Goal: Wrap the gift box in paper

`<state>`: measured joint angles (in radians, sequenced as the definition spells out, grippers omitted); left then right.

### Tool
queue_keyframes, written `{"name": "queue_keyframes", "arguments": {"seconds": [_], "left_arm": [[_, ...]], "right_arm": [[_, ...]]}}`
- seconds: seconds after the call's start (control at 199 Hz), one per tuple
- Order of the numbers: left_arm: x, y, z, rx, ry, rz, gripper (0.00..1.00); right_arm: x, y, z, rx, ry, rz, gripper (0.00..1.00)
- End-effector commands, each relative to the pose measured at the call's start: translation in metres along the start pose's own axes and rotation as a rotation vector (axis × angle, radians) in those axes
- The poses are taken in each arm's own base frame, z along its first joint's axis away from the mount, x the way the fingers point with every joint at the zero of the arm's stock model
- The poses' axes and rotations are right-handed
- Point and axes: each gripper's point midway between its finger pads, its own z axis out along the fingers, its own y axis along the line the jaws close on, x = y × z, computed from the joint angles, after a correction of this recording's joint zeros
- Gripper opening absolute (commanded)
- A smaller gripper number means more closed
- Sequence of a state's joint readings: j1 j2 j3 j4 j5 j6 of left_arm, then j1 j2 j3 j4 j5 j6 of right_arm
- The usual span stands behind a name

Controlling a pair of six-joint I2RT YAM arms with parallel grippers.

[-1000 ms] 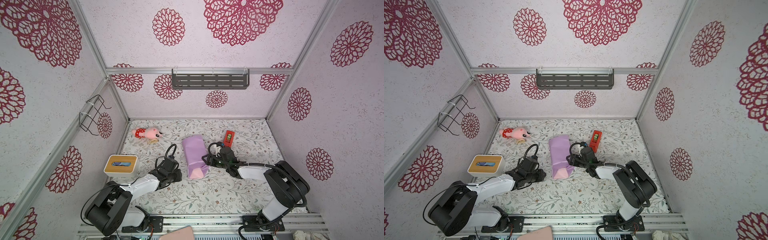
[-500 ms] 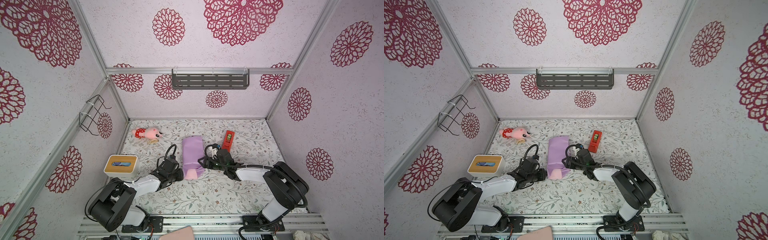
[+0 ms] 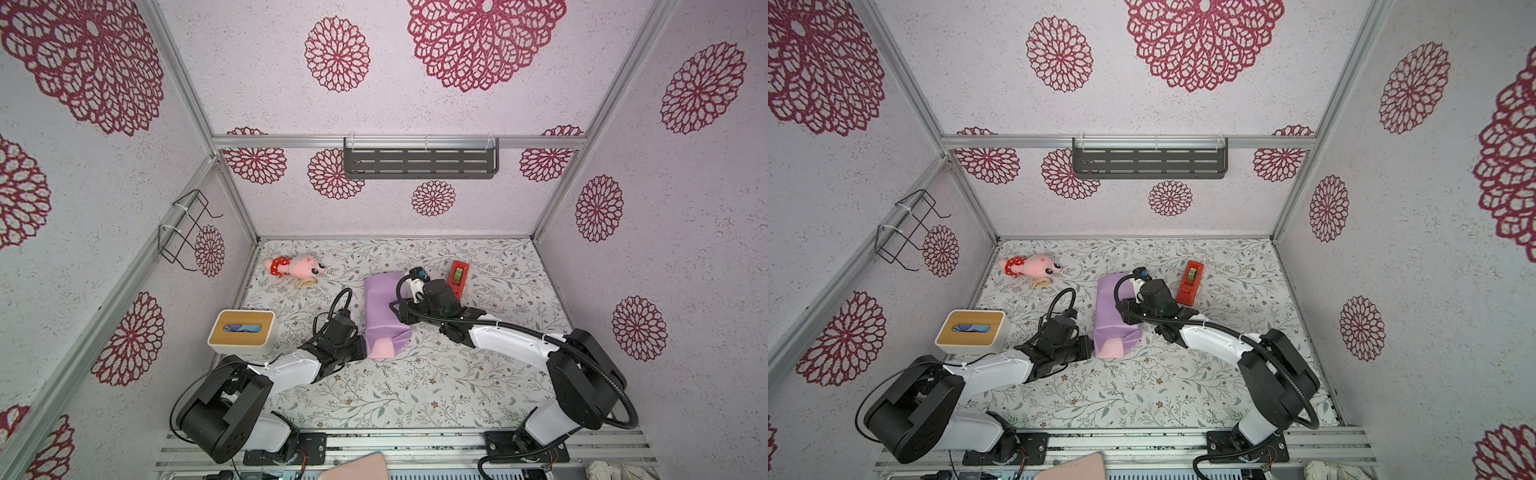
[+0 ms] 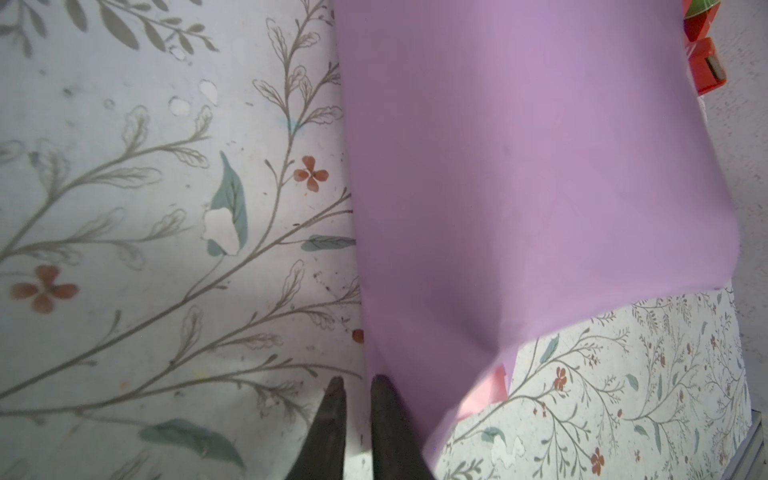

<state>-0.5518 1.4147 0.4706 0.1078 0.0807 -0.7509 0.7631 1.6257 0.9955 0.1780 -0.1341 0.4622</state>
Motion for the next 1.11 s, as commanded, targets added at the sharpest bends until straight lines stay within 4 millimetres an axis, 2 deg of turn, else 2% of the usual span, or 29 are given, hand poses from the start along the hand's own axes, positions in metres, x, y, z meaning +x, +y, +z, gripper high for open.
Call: {"name": "queue_keyframes", "arguments": {"seconds": [0.0, 0.101, 0.277, 0.634, 0.855, 1.101], "left_arm": [[-0.009, -0.011, 0.002, 0.038, -0.035, -0.023, 0.16], [-0.009, -0.017, 0.002, 0.059, -0.039, -0.028, 0.15], [-0.011, -0.025, 0.005, 0.071, -0.054, -0.022, 0.15], [-0.014, -0.044, 0.010, 0.110, -0.086, -0.019, 0.16], [-0.016, -0.048, 0.018, 0.099, -0.102, -0.005, 0.17], [-0.015, -0.058, 0.028, 0.118, -0.111, -0.001, 0.22]], "right_arm": [[0.016, 0.000, 0.016, -0.018, 0.083, -0.038, 0.43], [0.029, -0.005, 0.027, -0.013, 0.124, -0.033, 0.38], [0.048, -0.014, 0.031, -0.005, 0.153, -0.006, 0.36], [0.065, -0.023, 0.031, 0.012, 0.178, 0.024, 0.33], [0.073, -0.027, 0.032, 0.015, 0.187, 0.042, 0.32], [0.080, -0.030, 0.033, 0.022, 0.195, 0.056, 0.30]]}}
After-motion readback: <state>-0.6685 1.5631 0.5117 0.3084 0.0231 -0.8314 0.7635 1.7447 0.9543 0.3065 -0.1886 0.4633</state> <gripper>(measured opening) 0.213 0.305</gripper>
